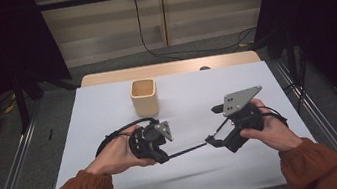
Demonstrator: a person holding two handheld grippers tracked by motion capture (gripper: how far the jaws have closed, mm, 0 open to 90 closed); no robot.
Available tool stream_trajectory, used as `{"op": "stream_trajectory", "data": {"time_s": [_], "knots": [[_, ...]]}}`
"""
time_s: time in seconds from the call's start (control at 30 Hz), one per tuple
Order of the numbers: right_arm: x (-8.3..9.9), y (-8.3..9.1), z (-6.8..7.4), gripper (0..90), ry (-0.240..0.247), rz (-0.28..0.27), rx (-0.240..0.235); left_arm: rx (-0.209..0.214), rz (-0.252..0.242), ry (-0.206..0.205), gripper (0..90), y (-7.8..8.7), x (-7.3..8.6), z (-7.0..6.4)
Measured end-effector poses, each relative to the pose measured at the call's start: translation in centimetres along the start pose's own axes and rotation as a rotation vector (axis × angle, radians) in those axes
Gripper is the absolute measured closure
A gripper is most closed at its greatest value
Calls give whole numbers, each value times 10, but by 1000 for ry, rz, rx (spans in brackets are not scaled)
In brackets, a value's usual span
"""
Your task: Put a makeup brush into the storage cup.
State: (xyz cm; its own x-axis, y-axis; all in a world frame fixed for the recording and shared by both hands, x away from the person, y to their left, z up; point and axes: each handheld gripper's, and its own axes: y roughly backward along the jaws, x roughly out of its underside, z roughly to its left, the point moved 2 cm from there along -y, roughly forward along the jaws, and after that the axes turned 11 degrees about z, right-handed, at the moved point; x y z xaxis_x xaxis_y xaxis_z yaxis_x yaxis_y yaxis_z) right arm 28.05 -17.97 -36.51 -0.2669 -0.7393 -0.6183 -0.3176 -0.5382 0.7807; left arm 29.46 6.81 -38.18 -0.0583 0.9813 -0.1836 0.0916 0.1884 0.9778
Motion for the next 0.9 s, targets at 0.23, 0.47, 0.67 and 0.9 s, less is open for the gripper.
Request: {"op": "stream_trajectory", "data": {"time_s": [0.23,0.47,0.67,0.9], "knots": [[-8,-12,-3,61,28,130,-77,18,38,-10,842,-2,-1,-1],[-17,-20,-1,58,82,257,-117,16,43,-7,842,-4,-1,-1],[-22,-25,4,68,130,351,-202,13,61,-15,842,-4,-1,1],[-25,-37,12,93,202,440,-202,11,77,-25,841,-5,-3,0]]}}
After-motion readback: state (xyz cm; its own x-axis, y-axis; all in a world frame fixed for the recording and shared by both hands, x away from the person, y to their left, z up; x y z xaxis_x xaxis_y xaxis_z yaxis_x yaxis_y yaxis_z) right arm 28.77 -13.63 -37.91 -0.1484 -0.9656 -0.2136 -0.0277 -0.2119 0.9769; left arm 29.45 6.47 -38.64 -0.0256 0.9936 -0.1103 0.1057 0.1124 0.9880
